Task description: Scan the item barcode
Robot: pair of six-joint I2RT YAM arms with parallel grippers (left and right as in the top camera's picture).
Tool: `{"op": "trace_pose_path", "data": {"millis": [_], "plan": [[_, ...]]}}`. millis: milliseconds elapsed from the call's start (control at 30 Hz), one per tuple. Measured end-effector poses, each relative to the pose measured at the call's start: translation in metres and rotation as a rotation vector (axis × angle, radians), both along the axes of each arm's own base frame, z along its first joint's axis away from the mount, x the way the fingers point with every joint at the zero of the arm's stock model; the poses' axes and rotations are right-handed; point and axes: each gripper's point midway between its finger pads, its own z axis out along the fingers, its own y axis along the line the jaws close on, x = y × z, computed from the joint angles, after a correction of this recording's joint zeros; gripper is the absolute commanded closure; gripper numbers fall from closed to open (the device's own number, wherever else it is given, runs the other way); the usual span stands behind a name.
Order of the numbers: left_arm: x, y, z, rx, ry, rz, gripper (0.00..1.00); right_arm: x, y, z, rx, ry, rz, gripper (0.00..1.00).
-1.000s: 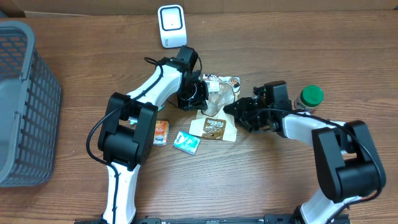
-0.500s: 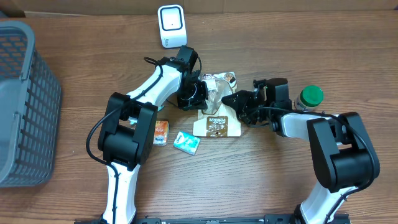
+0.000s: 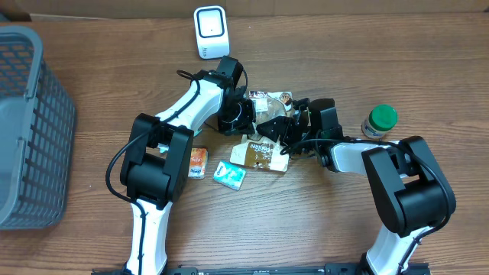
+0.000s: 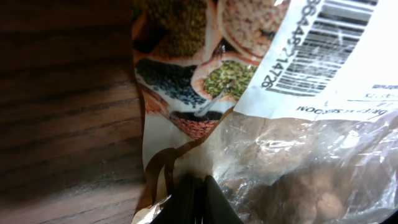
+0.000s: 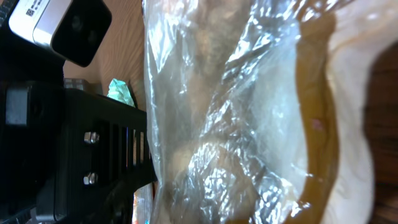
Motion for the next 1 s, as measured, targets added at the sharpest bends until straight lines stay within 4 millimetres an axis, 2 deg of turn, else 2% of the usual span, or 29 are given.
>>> {"op": "trace_pose_path", "data": {"millis": [233,400,500,667,800,900,1000], "plan": [[0.0,0.0,0.0,0.0,0.0,-0.001,0.96,-0.004,0.002,-0.007,-0.008,0.013,0.011,0.64],[0.0,0.0,0.0,0.0,0.001,-0.001,0.96,-0.005,-0.005,-0.01,-0.01,0.036,0.006,0.71],[-0.001,0.0,0.0,-0.002,0.004,-0.001,0.96,-0.006,-0.01,-0.011,-0.003,0.057,0.007,0.81],[-0.002,-0.001,0.001,-0.009,-0.002,-0.027,0.96,-0.007,-0.013,-0.01,0.007,0.048,0.026,0.91],[-0.005,0.007,0.004,0.011,0.0,-0.071,0.96,-0.009,-0.011,-0.009,0.016,0.049,0.041,0.96],[-0.001,0.019,0.019,0.029,-0.005,-0.088,0.96,-0.011,-0.01,-0.008,0.023,0.044,0.057,0.96],[0.012,0.038,0.053,0.028,-0.056,-0.083,0.96,-0.014,-0.009,-0.007,0.027,0.045,0.073,0.96]]}}
